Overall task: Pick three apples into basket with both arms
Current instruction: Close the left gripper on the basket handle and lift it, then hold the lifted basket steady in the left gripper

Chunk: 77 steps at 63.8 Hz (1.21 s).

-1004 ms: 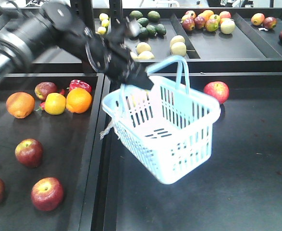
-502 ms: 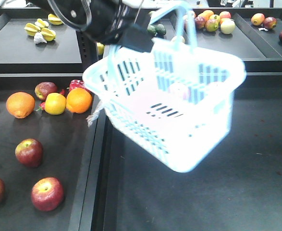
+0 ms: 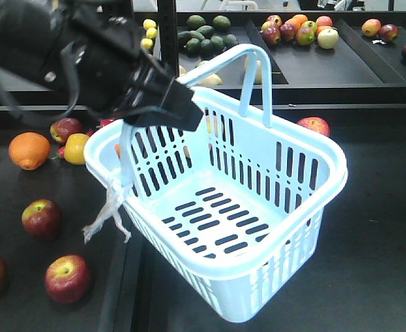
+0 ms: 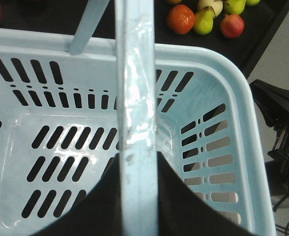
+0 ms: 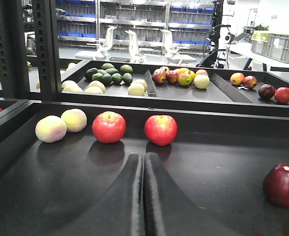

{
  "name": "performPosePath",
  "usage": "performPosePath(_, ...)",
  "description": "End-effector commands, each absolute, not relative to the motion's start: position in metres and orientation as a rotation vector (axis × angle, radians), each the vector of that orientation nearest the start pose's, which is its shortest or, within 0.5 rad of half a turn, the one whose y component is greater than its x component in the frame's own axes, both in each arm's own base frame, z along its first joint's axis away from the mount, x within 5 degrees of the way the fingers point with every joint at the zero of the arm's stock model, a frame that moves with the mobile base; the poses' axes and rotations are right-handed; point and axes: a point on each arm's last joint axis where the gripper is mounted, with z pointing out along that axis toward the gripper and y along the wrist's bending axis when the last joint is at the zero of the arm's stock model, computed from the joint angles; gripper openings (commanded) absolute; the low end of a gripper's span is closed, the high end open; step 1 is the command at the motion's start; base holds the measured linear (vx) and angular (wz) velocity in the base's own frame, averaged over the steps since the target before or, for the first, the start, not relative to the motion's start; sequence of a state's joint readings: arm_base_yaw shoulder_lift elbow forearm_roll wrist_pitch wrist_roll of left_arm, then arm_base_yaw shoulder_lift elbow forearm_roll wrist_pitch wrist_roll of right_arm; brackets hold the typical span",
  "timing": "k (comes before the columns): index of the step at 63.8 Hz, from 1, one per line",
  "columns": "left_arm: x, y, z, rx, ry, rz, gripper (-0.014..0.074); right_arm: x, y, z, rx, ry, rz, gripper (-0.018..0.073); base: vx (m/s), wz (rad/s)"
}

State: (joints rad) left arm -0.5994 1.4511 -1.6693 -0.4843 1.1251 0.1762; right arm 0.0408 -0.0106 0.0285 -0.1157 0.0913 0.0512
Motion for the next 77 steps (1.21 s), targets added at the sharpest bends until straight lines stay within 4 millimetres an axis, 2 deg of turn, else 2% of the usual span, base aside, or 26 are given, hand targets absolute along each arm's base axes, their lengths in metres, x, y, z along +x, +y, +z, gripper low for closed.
performPosePath(1, 0.197, -0.186, 0.469, 0.718, 2.037, -0.945, -0.0008, 0.057, 0.002, 0.198, -0.086, 1.524, -0.039, -0.0001, 0.00, 0.00)
performPosePath(12, 0.175, -0.168, 0.436, 0.569, 2.011, -0.991, -0.0008, 0.057, 0.002, 0.198, -0.086, 1.524, -0.039, -0.0001, 0.00, 0.00)
performPosePath(25, 0.164, -0.153, 0.409, 0.439, 1.970, -0.996, -0.0008, 0.057, 0.002, 0.198, -0.086, 1.524, -0.039, -0.0001, 0.00, 0.00)
performPosePath(77, 0.157, -0.152, 0.403, 0.476, 2.018, -1.005, -0.0008, 0.057, 0.002, 0.198, -0.086, 1.524, -0.039, -0.0001, 0.00, 0.00)
